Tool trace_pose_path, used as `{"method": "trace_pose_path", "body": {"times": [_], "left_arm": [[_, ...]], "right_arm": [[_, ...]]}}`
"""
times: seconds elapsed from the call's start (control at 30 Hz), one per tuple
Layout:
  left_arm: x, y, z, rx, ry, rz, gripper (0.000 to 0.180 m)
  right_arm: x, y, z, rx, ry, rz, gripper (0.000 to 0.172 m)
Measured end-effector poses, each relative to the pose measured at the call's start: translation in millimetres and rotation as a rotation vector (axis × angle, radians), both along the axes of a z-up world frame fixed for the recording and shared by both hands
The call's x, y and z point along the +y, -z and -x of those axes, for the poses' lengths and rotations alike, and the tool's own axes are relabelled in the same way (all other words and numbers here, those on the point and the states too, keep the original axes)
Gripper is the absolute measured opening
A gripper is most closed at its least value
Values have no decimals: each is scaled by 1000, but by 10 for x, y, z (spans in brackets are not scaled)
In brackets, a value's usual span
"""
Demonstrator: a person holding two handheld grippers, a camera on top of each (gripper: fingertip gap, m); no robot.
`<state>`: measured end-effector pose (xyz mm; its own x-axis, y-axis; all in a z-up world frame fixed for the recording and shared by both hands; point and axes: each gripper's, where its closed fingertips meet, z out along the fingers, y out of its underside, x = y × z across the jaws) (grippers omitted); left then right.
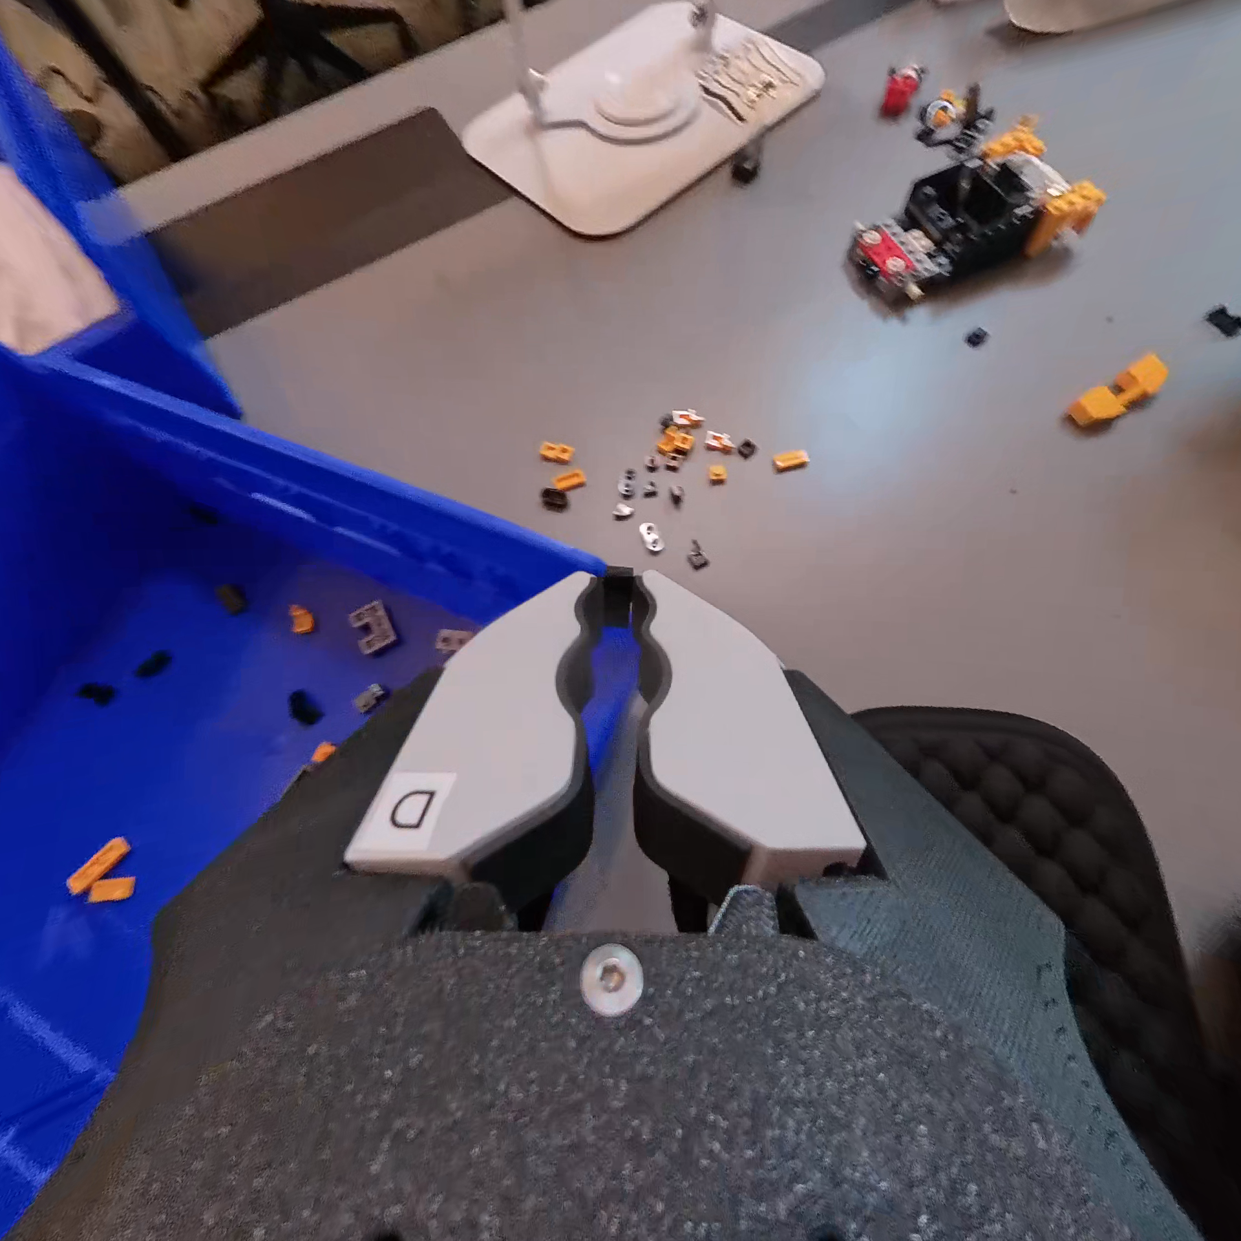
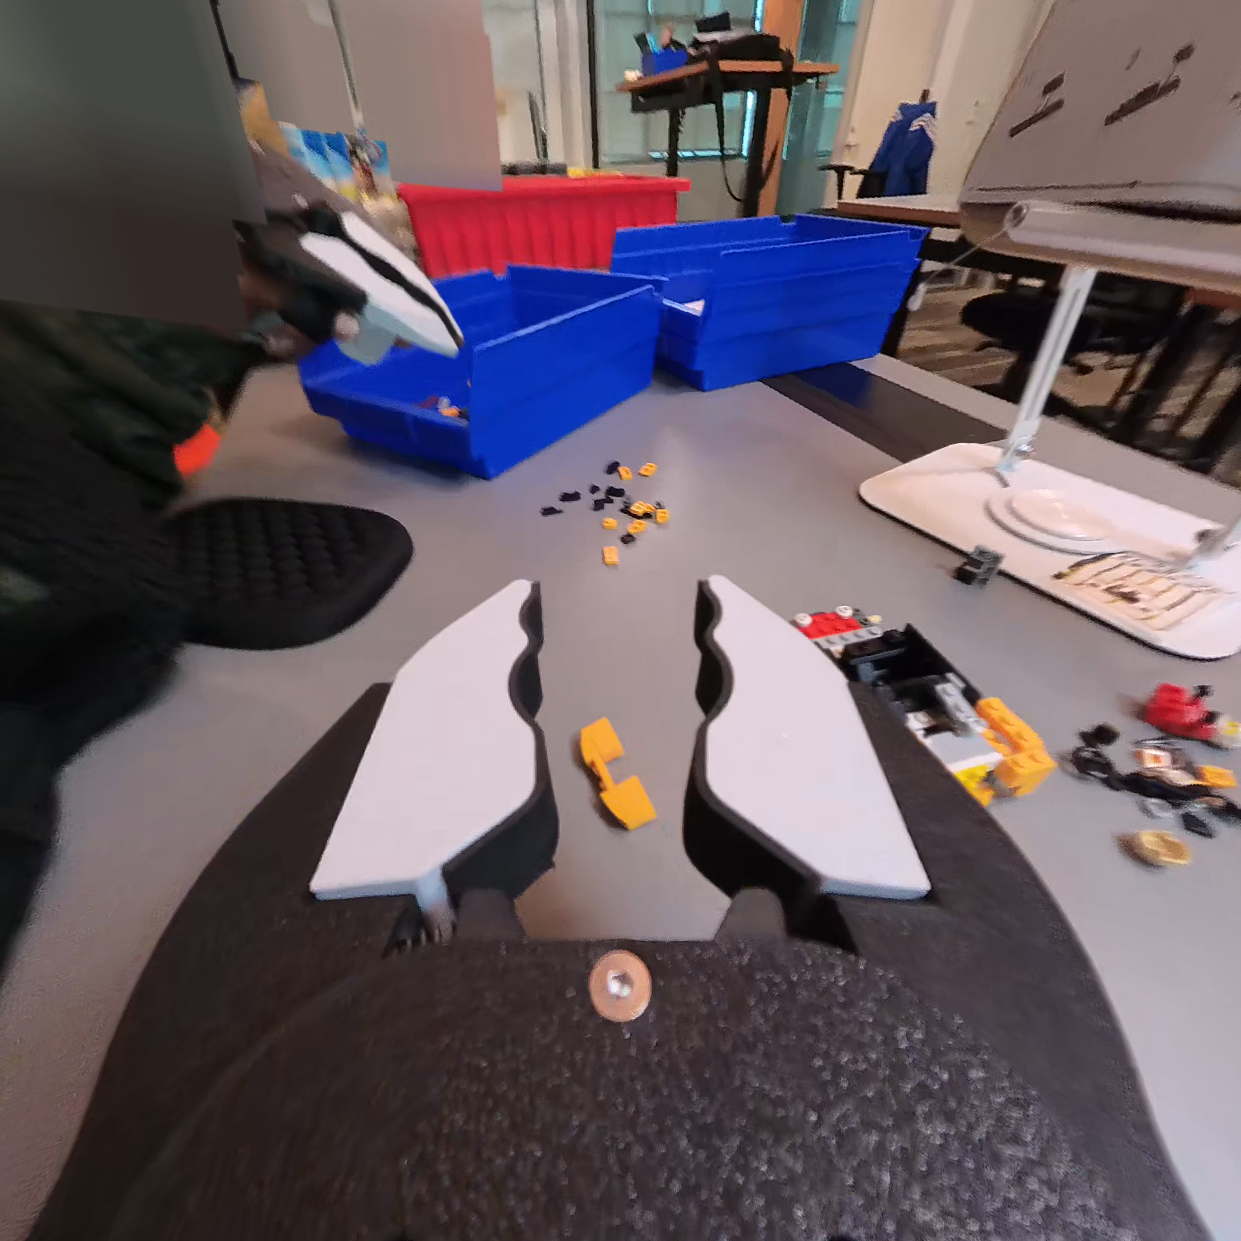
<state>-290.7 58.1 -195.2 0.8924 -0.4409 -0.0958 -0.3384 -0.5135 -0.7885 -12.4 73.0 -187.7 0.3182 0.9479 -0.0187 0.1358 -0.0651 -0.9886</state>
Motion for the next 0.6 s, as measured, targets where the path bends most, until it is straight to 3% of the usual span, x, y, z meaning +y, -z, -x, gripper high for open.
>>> {"method": "trace_pose_path", "body": {"times": [0.2, 0.6], "left_arm": [[75, -101, 194, 29, -56, -116, 8], [160, 200, 470, 33, -126, -57, 10]], "right_arm": [[7, 48, 50, -122, 68, -174, 67], [55, 161, 32, -155, 72, -113, 61]]}}
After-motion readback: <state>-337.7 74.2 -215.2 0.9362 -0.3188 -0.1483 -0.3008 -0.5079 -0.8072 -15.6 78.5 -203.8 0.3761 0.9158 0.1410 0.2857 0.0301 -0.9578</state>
